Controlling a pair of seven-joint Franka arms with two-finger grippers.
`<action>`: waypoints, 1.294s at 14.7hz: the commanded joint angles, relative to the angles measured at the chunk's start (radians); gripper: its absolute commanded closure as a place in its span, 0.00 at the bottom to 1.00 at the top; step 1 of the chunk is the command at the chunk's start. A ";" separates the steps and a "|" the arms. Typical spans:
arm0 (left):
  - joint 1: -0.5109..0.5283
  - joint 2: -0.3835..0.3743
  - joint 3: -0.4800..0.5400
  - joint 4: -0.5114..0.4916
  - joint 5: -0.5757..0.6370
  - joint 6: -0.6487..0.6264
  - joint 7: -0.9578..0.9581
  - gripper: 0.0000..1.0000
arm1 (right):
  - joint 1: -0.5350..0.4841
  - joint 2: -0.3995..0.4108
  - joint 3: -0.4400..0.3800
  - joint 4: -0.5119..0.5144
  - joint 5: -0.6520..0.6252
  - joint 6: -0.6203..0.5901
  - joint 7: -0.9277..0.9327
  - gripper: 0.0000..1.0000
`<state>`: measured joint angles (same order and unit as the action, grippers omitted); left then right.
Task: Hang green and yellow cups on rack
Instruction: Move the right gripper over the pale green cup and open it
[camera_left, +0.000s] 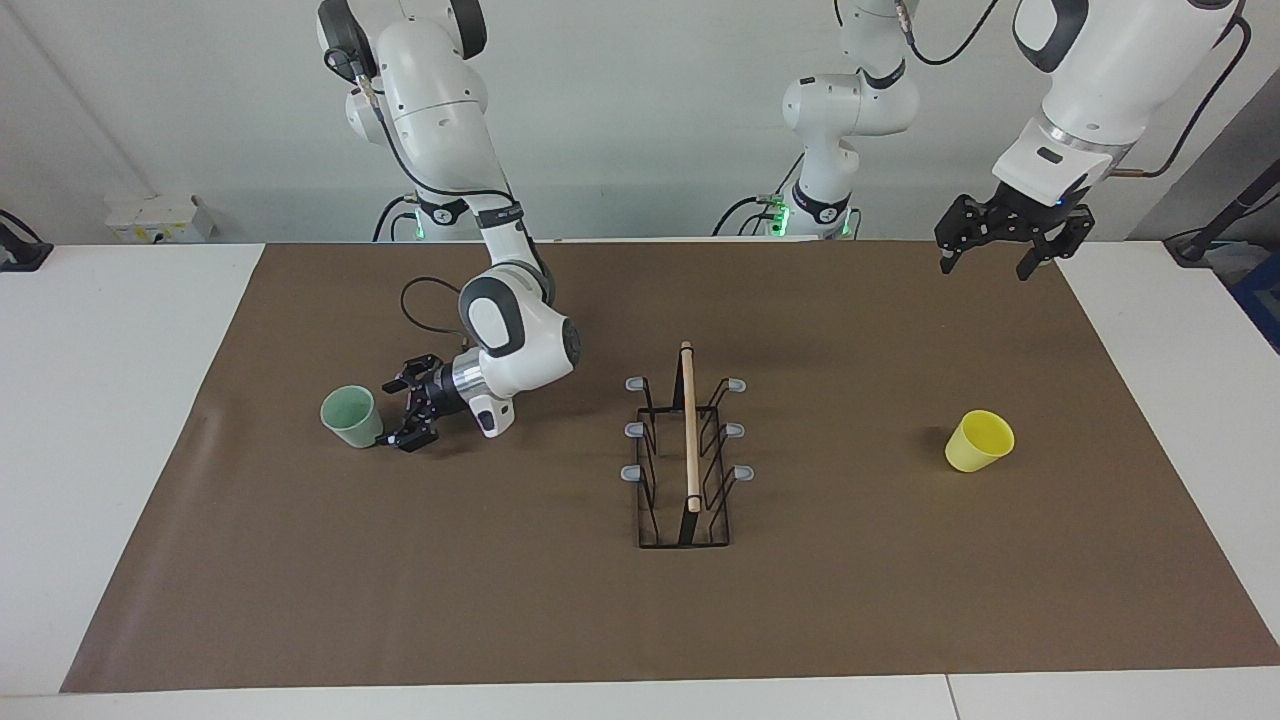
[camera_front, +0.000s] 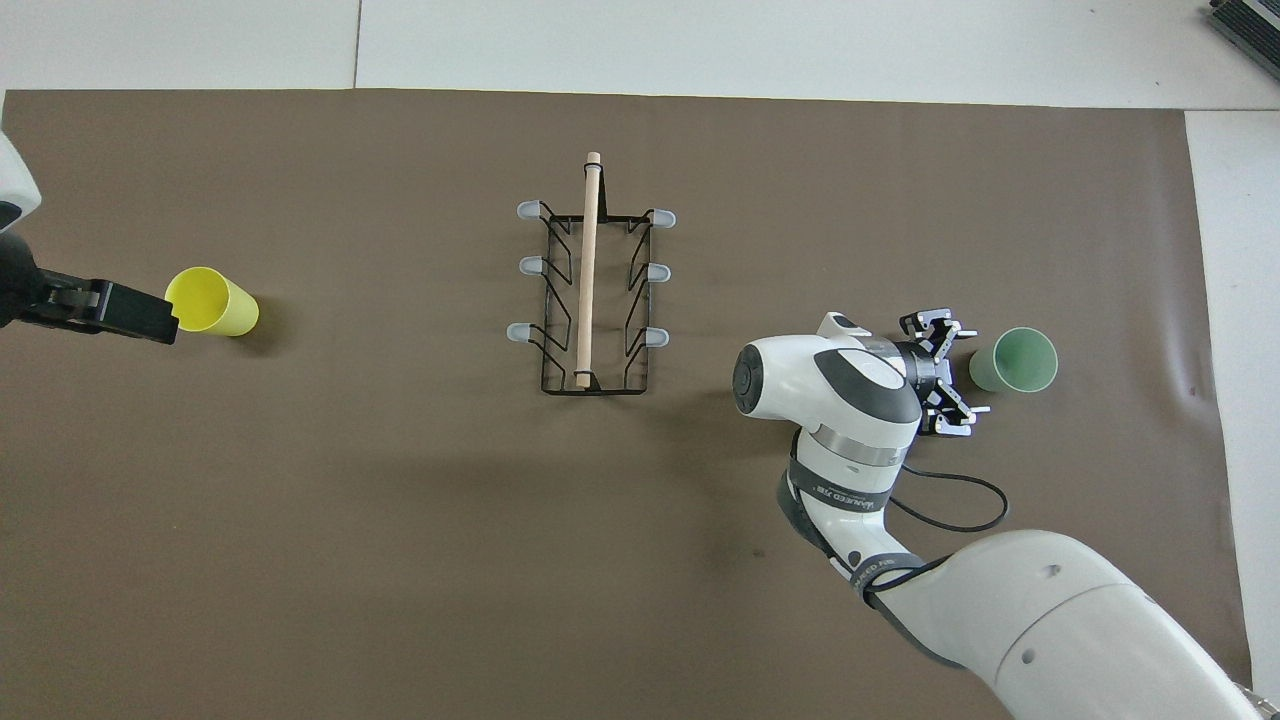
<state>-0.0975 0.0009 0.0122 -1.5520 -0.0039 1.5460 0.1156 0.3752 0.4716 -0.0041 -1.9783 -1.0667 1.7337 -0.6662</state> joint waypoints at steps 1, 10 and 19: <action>0.004 -0.030 -0.001 -0.033 0.010 -0.003 0.002 0.00 | 0.001 -0.004 0.003 -0.019 -0.035 -0.007 0.049 0.00; 0.004 -0.030 -0.001 -0.033 0.010 -0.003 0.002 0.00 | -0.047 0.002 0.003 -0.040 -0.137 0.061 0.083 0.00; 0.004 -0.030 -0.001 -0.033 0.010 -0.003 0.002 0.00 | -0.090 0.004 0.003 -0.067 -0.206 0.102 0.085 0.00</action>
<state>-0.0975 0.0009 0.0122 -1.5520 -0.0039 1.5460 0.1157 0.3072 0.4752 -0.0090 -2.0267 -1.2285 1.8176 -0.6038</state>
